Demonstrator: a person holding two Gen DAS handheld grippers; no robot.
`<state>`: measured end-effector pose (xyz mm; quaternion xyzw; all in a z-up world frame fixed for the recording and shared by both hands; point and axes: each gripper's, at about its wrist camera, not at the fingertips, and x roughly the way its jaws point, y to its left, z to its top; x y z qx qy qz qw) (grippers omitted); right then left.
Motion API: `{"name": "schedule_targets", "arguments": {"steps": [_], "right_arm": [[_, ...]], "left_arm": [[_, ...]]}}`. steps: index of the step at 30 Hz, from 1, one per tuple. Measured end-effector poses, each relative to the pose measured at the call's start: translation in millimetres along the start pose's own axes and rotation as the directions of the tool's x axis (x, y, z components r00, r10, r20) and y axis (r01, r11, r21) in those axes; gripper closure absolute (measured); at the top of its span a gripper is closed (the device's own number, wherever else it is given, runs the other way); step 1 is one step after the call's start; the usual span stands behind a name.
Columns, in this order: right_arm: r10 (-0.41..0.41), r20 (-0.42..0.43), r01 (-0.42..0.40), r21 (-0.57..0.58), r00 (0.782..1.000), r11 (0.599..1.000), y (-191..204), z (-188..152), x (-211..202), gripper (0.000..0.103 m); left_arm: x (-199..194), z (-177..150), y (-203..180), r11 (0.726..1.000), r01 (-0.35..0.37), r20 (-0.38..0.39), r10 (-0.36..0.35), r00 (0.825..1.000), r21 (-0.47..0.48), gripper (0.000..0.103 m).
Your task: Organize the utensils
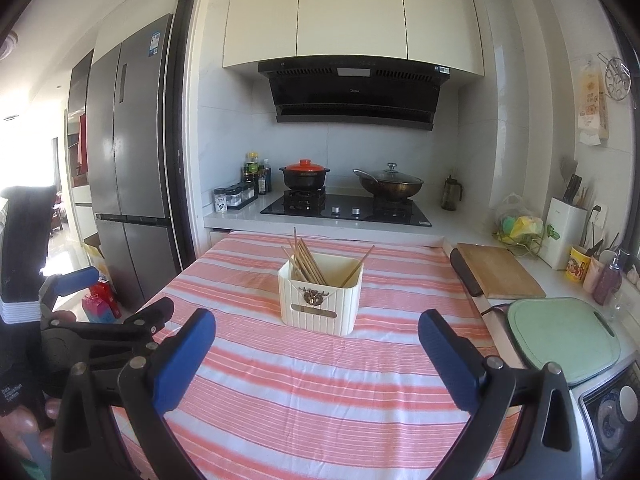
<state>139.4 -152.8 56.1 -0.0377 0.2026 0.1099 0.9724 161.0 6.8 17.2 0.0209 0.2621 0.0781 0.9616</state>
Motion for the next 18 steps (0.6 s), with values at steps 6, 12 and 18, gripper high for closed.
{"name": "schedule_targets", "arguments": {"steps": [6,12,18], "right_arm": [[0.013,-0.006,-0.013,0.005,1.0,1.0,-0.3,-0.9,1.0,0.0],[0.021,-0.016,-0.021,0.005,1.0,1.0,0.6,-1.8,2.3,0.0],[0.027,-0.022,-0.026,0.005,0.999,1.0,0.7,-1.3,2.0,0.0]], "left_arm": [[2.4,-1.2,1.8,1.0,-0.002,-0.011,0.002,1.0,-0.006,0.0],[4.0,-1.1,2.0,1.0,-0.004,-0.014,0.004,1.0,-0.006,0.0],[6.6,-1.9,0.1,1.0,-0.001,-0.027,0.001,1.0,-0.001,0.0]]}}
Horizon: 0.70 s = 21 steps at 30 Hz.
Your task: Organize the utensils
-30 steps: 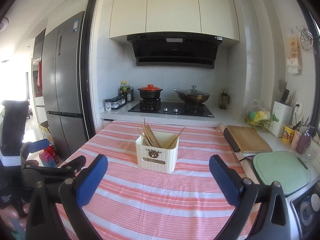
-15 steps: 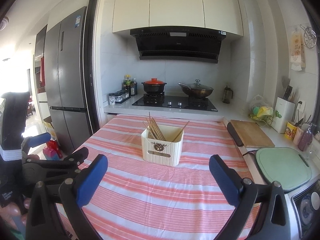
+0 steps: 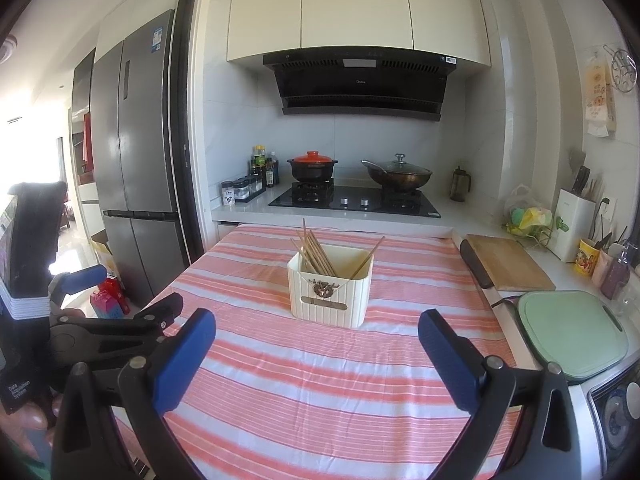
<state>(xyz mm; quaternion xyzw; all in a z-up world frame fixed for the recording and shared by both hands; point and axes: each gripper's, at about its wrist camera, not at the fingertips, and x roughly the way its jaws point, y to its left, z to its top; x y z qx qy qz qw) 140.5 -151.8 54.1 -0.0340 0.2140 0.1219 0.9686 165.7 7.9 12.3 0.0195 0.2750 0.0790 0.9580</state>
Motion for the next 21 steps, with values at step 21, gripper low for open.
{"name": "schedule_targets", "arguments": {"steps": [21], "right_arm": [[0.005,0.005,-0.005,-0.013,1.0,1.0,2.4,4.3,-4.7,0.0]], "left_arm": [[-3.9,1.2,0.8,1.0,0.0,0.006,0.0,1.0,-0.003,0.0]]}}
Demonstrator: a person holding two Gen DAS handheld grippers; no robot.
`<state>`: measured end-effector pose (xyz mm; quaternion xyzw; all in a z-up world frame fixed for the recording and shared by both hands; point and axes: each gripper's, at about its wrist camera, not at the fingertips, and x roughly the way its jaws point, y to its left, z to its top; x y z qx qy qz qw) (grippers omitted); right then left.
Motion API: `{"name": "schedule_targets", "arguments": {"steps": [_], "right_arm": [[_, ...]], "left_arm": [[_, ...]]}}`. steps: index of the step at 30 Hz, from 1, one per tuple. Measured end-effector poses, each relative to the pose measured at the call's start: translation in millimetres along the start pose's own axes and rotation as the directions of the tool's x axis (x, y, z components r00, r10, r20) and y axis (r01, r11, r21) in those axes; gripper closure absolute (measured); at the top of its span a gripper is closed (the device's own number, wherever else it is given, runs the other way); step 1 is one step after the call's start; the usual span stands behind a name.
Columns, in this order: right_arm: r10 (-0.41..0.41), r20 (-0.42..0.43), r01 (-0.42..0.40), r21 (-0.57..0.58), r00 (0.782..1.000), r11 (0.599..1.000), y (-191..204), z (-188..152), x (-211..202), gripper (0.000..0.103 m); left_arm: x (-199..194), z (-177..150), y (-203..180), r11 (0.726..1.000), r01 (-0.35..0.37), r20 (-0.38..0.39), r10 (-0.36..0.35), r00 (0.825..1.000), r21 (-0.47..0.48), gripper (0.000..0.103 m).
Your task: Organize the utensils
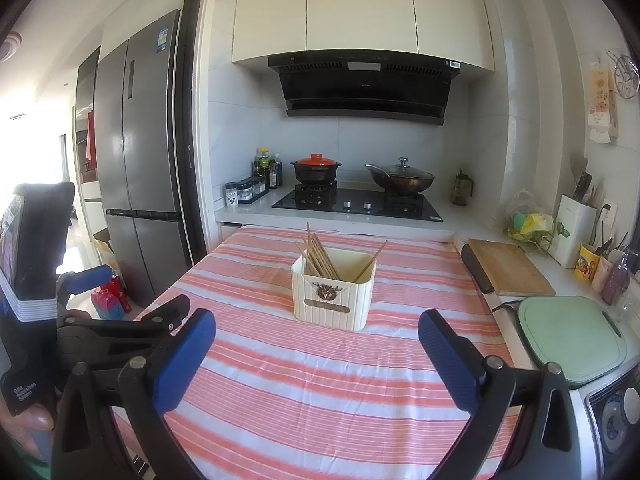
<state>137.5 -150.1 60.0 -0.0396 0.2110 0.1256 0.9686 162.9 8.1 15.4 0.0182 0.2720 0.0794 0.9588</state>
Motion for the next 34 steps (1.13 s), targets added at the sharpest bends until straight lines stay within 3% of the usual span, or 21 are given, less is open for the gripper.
{"name": "schedule_targets", "arguments": {"steps": [27,34], "right_arm": [[0.005,-0.028,-0.005,0.004,1.0,1.0,-1,-6,6,0.0],[0.004,-0.043,-0.004,0.009,0.999,1.0,-2,-8,11,0.0]], "left_arm": [[6,1,-6,1.0,0.0,-0.013,0.0,1.0,0.007,0.0],[3,-2,-9,1.0,-0.01,0.024,0.01,1.0,0.014,0.0]]}}
